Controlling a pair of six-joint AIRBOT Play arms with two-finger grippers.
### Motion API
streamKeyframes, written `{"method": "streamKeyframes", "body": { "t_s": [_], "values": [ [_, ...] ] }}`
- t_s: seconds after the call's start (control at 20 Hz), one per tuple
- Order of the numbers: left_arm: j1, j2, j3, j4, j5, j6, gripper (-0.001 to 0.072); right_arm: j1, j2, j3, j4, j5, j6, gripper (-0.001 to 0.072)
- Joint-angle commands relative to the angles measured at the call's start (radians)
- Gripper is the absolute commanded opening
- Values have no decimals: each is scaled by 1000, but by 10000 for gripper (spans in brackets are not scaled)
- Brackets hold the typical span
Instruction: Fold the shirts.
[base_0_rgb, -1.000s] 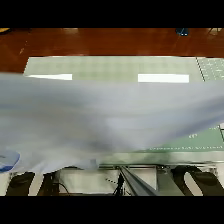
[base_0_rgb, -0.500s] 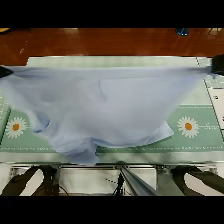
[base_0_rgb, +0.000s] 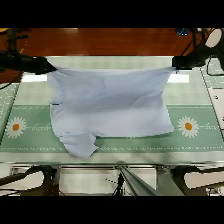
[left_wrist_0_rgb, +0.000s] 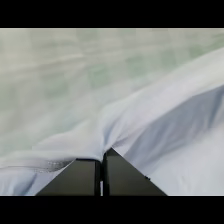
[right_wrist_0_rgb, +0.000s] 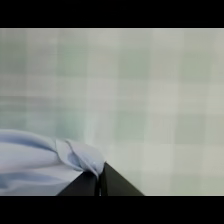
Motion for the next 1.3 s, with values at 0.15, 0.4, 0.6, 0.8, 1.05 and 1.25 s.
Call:
{"method": "streamKeyframes", "body": {
  "t_s": [0.15, 0.4, 0.6, 0.8, 1.05, 1.25],
  "values": [
    [-67, -228, -5, -2, 40, -26, 18, 1, -128, 0, 22, -7, 40, 19],
    [-10, -219, 85, -1, -117, -53, 405, 1, -87, 58, 6, 154, -90, 407],
    [113, -215, 262, 101, -409, -222, 454, -31, 0, 140, -65, 392, -122, 551],
    [217, -147, 192, 171, -584, -309, 455, -143, 97, 113, -15, 510, -124, 555],
    [272, 96, -297, 171, -421, -177, 559, -391, 261, -215, 234, 433, -241, 554],
    [355, 182, -645, 171, -367, -75, 558, -564, 335, -468, 401, 376, -257, 554]
  ]
}}
